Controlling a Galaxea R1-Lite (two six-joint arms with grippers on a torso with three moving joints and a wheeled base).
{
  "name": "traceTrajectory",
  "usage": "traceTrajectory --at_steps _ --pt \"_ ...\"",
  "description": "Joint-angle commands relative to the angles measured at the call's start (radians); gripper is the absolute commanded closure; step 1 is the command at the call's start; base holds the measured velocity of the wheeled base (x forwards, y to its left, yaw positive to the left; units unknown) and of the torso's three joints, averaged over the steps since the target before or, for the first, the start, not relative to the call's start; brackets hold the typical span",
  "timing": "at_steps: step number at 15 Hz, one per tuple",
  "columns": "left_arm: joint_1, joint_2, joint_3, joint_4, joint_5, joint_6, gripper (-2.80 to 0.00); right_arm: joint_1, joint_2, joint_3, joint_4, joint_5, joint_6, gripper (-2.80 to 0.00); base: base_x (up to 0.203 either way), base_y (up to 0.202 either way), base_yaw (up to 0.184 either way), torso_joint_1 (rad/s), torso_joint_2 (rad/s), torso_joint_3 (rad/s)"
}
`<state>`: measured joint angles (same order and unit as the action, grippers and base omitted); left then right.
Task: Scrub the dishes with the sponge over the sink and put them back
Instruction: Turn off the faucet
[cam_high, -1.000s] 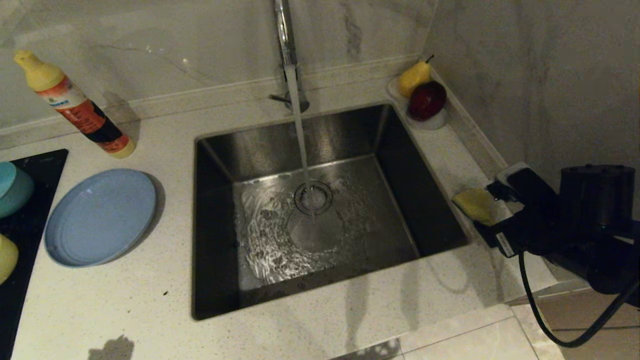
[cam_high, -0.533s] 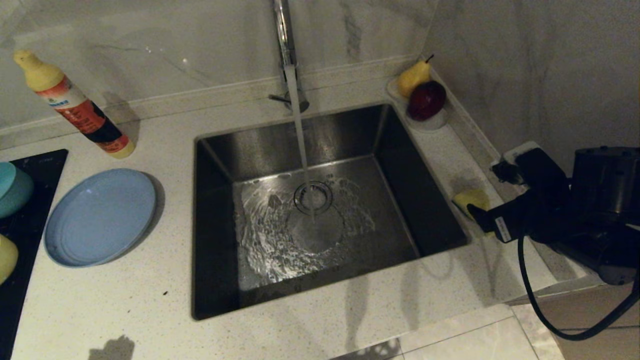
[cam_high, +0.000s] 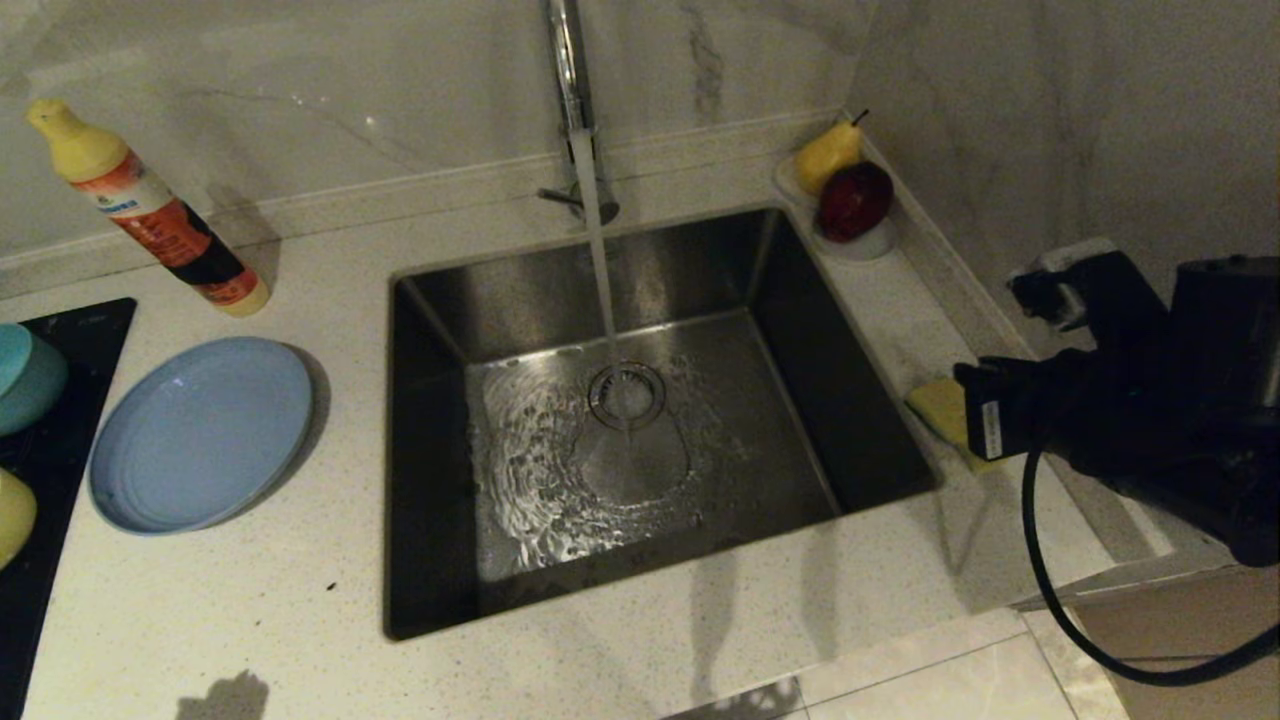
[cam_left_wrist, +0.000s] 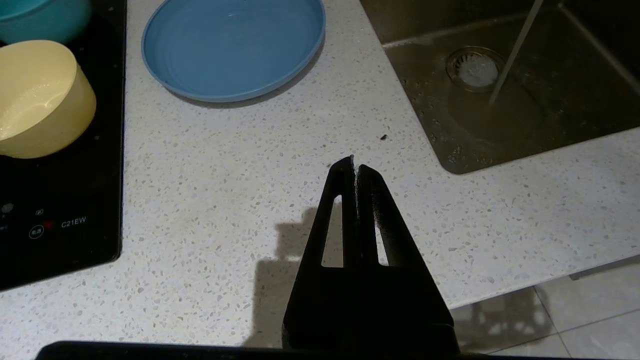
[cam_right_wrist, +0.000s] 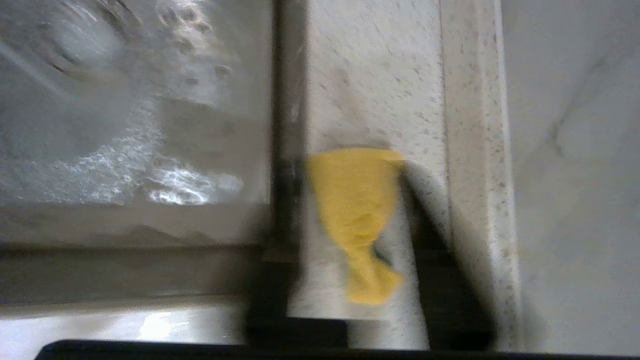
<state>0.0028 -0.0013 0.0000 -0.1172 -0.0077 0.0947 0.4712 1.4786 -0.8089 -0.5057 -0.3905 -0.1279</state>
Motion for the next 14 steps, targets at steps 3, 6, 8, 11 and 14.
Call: traceTrajectory --at_steps 3,6,8,11,14 --pt "0.0 0.001 0.04 -0.001 0.0 0.0 0.0 0.052 -0.2 0.003 0.088 0.017 0.028 0.0 0.0 0.0 0.0 0.0 0.0 0.0" --pt "0.0 0.001 0.04 -0.001 0.0 0.0 0.0 0.124 -0.359 0.03 0.21 0.069 0.064 0.0 0.0 0.0 0.0 0.011 0.0 0.002" --pt "0.0 0.001 0.04 -0.001 0.0 0.0 0.0 0.092 -0.471 0.083 0.231 0.195 0.072 0.0 0.0 0.0 0.0 0.0 0.0 0.0" --pt "0.0 0.002 0.04 -0.001 0.0 -0.001 0.0 -0.089 -0.649 0.194 0.321 0.449 0.073 0.0 0.0 0.0 0.0 0.0 0.0 0.0" --pt "0.0 0.001 0.04 -0.001 0.0 0.0 0.0 -0.284 -0.847 0.328 0.401 0.653 0.073 0.0 0.0 0.0 0.0 0.0 0.0 0.0"
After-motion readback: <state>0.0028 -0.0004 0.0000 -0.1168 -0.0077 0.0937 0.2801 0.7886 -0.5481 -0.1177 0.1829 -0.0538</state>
